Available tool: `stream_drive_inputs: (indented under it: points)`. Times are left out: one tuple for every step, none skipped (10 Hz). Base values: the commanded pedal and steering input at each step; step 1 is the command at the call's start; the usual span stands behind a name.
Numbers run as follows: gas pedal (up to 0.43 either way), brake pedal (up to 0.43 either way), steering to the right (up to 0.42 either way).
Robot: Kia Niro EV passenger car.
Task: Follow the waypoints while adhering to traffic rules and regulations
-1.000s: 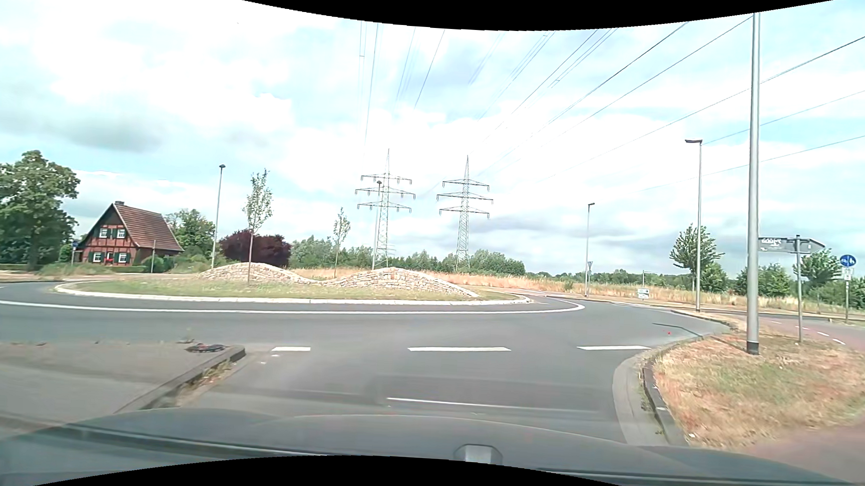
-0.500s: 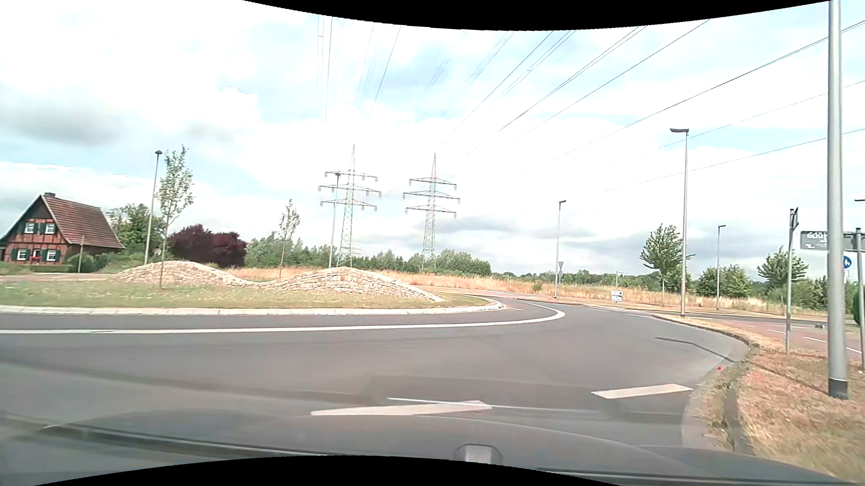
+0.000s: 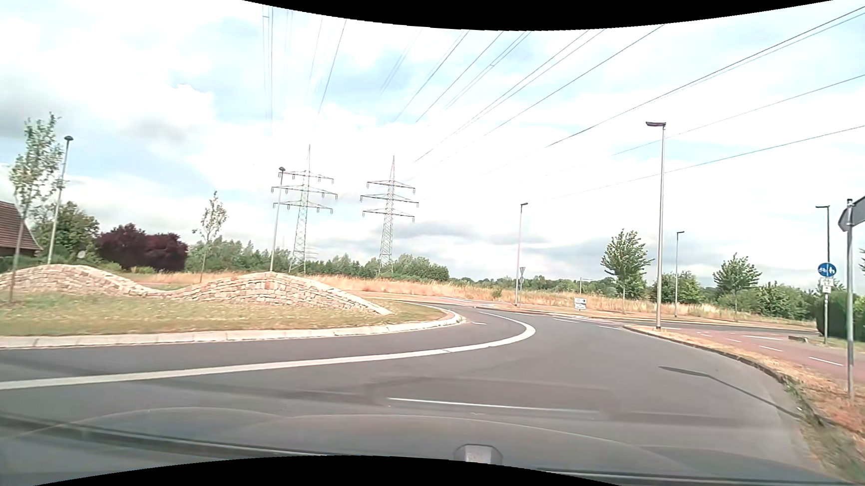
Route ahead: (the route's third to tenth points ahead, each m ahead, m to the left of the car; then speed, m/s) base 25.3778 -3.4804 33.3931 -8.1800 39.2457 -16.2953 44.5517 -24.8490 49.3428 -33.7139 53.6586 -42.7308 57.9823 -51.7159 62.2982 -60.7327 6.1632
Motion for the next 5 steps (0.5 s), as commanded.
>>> stream_drive_inputs:
  points:
    - [0.157, 0.018, 0.162]
    - [0.157, 0.012, 0.164]
    - [0.157, 0.018, 0.164]
    - [0.157, 0.018, 0.158]
    - [0.157, 0.012, 0.146]
